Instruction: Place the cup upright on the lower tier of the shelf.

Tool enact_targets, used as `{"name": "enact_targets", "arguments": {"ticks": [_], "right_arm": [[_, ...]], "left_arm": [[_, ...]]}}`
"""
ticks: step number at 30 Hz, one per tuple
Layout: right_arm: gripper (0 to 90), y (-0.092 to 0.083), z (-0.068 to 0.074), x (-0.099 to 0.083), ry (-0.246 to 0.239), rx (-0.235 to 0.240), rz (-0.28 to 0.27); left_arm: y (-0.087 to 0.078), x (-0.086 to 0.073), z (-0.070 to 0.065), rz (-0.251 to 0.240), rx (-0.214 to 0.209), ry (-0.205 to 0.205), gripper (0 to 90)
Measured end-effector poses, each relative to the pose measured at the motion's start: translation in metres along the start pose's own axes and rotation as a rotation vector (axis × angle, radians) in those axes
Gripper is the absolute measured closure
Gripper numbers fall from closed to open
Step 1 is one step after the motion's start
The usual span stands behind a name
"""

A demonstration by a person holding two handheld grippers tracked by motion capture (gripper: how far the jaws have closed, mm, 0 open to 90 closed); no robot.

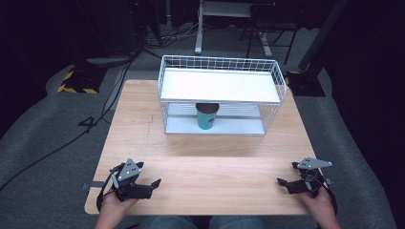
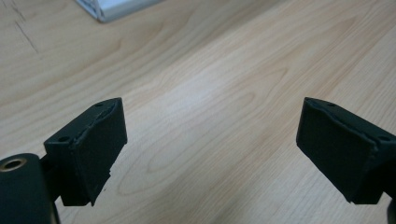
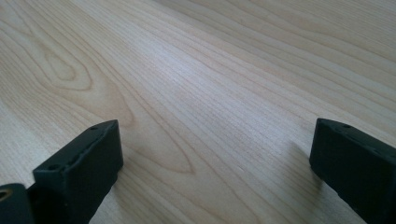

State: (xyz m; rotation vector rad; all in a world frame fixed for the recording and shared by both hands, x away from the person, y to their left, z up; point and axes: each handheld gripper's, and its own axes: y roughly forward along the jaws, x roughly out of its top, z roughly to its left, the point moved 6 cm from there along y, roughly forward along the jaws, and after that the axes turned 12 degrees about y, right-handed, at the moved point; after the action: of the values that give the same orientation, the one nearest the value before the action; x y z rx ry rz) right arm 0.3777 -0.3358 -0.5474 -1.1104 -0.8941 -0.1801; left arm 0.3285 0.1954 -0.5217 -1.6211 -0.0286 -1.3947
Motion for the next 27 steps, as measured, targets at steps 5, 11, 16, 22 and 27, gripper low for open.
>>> {"name": "enact_targets", "arguments": {"ticks": [5, 11, 16, 22, 27], "right_arm": [[3.0, 0.0, 0.0, 0.0, 0.0, 0.0, 0.0], [3.0, 0.0, 0.0, 0.0, 0.0, 0.0, 0.0], [3.0, 0.0, 0.0, 0.0, 0.0, 0.0, 0.0], [3.0, 0.0, 0.0, 0.0, -0.001, 0.0, 0.0], [3.0, 0.0, 0.0, 0.0, 0.0, 0.0, 0.0]], "left_arm": [[0.01, -0.01, -0.001, 0.084, 0.008, 0.032, 9.5], [0.021, -0.015, -0.006, 0.142, 0.014, 0.063, 9.6], [0.023, -0.013, -0.007, 0.142, 0.008, 0.057, 9.4], [0.029, -0.012, -0.011, 0.171, -0.006, 0.017, 1.1], [0.03, -0.011, -0.013, 0.172, 0.003, 0.002, 0.3]]}}
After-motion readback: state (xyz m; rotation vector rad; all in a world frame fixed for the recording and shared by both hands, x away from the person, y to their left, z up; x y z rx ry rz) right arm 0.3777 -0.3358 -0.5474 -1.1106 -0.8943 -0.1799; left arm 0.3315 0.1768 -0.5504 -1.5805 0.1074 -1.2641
